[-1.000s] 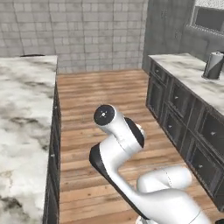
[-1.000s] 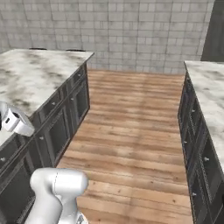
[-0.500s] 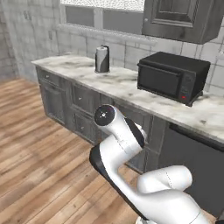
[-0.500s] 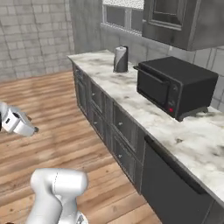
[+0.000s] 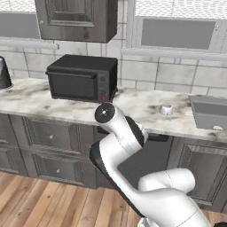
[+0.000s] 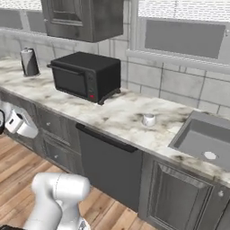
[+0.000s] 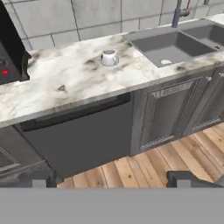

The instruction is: Clear the mugs and bowl far away from the sink.

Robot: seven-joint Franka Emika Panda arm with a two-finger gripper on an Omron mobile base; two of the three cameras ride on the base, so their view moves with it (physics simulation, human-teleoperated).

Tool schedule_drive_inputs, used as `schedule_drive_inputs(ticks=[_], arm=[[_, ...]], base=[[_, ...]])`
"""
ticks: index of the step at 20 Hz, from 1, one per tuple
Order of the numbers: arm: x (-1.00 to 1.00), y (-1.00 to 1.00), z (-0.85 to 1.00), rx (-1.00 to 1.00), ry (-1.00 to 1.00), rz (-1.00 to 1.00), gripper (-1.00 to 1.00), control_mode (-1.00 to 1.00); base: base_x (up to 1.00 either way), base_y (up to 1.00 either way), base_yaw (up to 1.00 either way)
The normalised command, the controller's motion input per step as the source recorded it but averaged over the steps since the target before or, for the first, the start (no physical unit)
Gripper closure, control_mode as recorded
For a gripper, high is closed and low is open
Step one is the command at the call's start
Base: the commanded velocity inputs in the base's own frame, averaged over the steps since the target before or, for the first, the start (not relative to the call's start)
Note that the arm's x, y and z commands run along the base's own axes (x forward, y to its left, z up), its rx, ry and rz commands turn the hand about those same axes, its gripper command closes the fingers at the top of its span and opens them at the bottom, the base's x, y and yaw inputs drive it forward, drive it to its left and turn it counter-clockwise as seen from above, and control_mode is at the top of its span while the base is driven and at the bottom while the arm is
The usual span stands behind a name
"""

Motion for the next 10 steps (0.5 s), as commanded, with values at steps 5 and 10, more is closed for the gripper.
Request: schedule_drive_inputs(ticks=[5, 10], arm=[[0.0, 0.0, 0.0, 0.0, 0.0, 0.0, -1.0, 1.0], [0.0, 0.0, 0.0, 0.0, 0.0, 0.0, -1.0, 1.0]], base=[[0.04, -0.71, -0.11], [0.5, -0.54, -0.14]])
